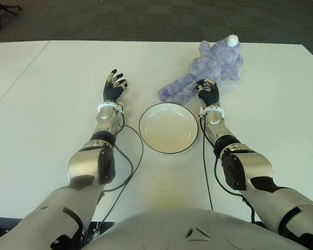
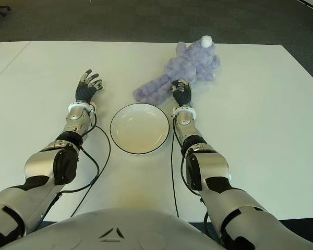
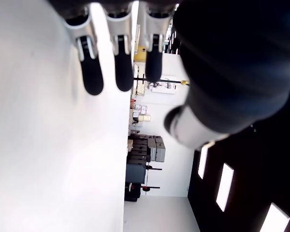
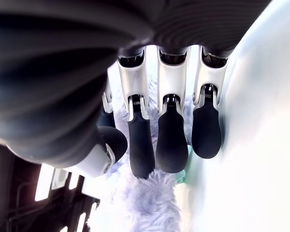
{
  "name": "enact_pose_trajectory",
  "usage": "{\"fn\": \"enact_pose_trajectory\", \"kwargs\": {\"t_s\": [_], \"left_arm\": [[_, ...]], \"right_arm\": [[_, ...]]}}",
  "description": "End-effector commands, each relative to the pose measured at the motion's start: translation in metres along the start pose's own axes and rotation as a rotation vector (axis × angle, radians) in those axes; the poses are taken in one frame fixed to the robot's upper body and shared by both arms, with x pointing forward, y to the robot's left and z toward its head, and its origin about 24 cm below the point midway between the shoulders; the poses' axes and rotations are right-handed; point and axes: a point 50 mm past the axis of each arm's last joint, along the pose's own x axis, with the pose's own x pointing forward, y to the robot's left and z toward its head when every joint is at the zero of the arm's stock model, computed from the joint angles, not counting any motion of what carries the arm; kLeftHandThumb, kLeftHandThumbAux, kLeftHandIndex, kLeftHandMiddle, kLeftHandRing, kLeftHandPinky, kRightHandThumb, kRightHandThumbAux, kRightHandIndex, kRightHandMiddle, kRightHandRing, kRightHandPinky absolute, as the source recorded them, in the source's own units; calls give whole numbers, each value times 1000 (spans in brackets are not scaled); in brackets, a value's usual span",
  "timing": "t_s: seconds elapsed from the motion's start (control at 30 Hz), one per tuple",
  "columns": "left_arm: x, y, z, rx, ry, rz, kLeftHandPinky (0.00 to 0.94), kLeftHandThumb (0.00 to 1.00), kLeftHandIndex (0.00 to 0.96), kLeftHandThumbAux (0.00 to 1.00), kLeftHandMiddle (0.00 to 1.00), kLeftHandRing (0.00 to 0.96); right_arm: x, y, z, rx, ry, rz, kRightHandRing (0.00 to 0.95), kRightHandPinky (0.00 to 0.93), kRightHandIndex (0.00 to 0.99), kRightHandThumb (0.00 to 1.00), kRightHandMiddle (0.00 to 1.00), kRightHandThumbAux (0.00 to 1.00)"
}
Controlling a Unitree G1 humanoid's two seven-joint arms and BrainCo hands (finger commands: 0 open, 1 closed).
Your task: Put the doll into the plate.
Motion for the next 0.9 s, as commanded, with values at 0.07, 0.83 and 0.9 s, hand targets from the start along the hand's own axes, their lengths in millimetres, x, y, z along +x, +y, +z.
{"fn": "enact_pose_trajectory", "kwargs": {"t_s": [0.07,0.83,0.9], "left_arm": [[-39,3,-79,-39,342,7,261,368,83,828,175,211],[-40,4,-80,-47,349,3,263,428,111,819,177,208],[-39,4,-80,-47,350,3,265,431,116,824,179,208]], "right_arm": [[-55,5,-90,-106,502,67,325,274,401,673,323,739],[-16,2,-38,22,249,-26,330,349,397,678,309,739],[-15,3,-35,34,236,-31,332,349,397,677,310,739]]}}
